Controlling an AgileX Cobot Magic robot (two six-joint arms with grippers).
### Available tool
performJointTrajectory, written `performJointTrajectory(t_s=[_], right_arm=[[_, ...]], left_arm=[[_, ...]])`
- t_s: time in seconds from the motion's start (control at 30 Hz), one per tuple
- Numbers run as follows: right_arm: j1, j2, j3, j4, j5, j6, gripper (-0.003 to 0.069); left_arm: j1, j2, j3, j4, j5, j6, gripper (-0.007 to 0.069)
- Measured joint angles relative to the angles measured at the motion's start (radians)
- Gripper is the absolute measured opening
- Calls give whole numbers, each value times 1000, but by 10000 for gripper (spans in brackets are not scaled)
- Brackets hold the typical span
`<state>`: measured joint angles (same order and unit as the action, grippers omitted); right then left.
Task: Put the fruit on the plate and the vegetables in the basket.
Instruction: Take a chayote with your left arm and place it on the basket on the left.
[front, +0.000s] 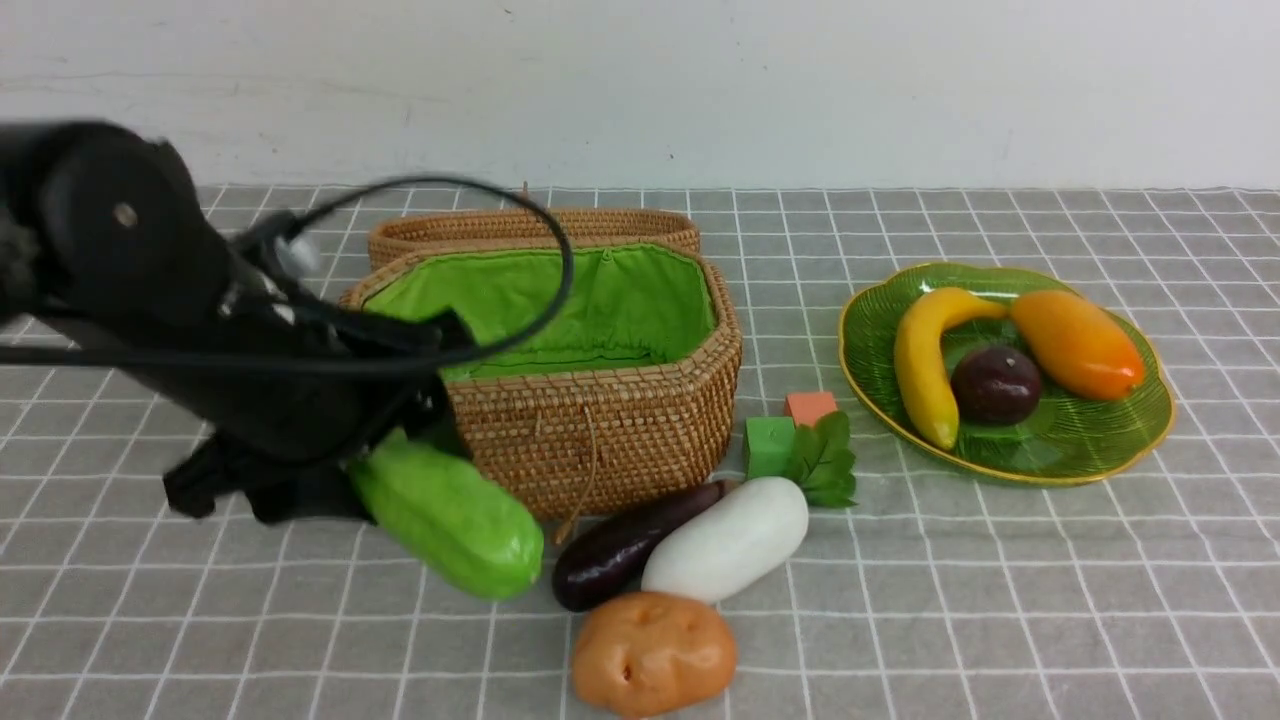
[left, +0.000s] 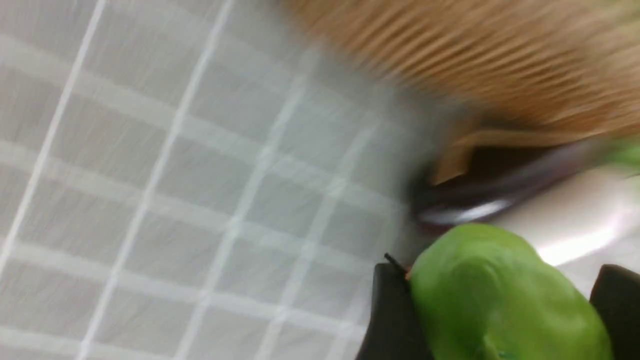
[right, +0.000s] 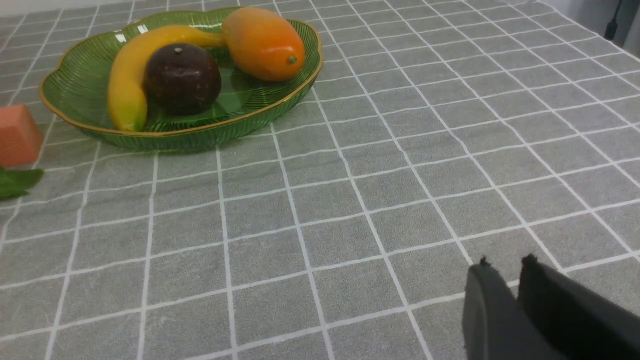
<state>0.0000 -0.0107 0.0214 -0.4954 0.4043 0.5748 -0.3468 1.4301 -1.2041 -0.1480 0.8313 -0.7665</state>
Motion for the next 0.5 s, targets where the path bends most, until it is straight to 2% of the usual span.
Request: performJointTrajectory(t_s=[0.13, 0.17, 0.23, 0.3, 0.4, 0.5], right_arm=[[0, 0, 0, 0, 0, 0, 104], [0, 0, 0, 0, 0, 0, 108], [0, 0, 0, 0, 0, 0, 108], [0, 0, 0, 0, 0, 0, 111], [0, 0, 0, 0, 0, 0, 113], [0, 0, 0, 0, 0, 0, 116]], left_arm=[[0, 23, -133, 84, -1, -53, 462], [0, 75, -232, 170, -1, -125, 462], [0, 111, -281, 213, -1, -168, 462], [0, 223, -405, 306, 18, -266, 462], [1, 355, -539, 347, 74, -308, 462], [1, 429, -615, 350, 108, -299, 485]])
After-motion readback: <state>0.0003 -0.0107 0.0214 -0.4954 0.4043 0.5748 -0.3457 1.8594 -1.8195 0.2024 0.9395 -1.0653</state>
